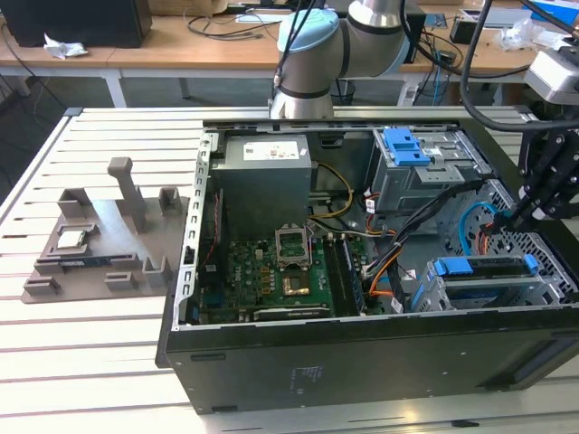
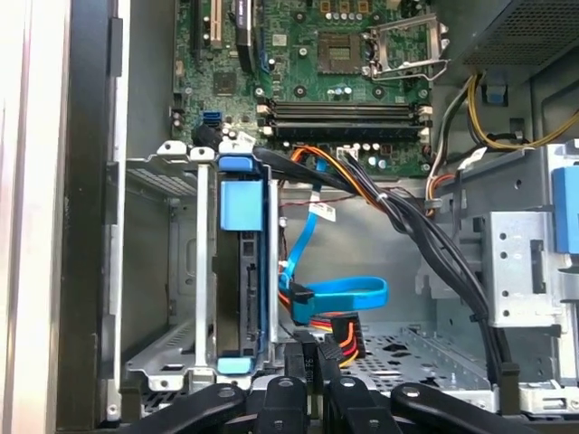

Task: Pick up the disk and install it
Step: 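Insert the first disk wire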

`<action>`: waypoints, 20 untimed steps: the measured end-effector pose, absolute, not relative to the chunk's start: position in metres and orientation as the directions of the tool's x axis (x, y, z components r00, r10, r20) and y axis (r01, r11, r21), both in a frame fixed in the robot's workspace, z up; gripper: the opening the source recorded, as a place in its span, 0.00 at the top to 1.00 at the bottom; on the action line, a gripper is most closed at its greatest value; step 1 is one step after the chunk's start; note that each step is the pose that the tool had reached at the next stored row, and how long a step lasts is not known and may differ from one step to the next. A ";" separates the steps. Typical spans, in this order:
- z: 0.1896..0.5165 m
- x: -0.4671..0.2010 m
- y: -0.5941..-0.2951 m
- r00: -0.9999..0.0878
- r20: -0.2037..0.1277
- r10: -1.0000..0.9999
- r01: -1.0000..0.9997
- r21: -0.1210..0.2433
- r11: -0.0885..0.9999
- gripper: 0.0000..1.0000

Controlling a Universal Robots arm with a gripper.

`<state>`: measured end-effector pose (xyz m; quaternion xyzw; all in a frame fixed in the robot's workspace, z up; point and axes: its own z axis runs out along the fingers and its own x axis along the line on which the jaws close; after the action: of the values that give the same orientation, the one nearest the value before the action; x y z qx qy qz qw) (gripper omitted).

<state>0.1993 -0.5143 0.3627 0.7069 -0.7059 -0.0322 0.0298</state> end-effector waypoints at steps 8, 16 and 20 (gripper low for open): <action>0.360 0.195 -0.530 0.001 -0.004 -1.000 -0.996 0.088 -0.002 0.83; 0.354 0.193 -0.533 0.001 -0.004 -1.000 -0.996 0.087 -0.001 0.83; 0.349 0.188 -0.536 0.001 -0.003 -1.000 -0.996 0.087 -0.002 0.83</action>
<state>0.1882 -0.5355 0.3487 0.7070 -0.7059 -0.0322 0.0297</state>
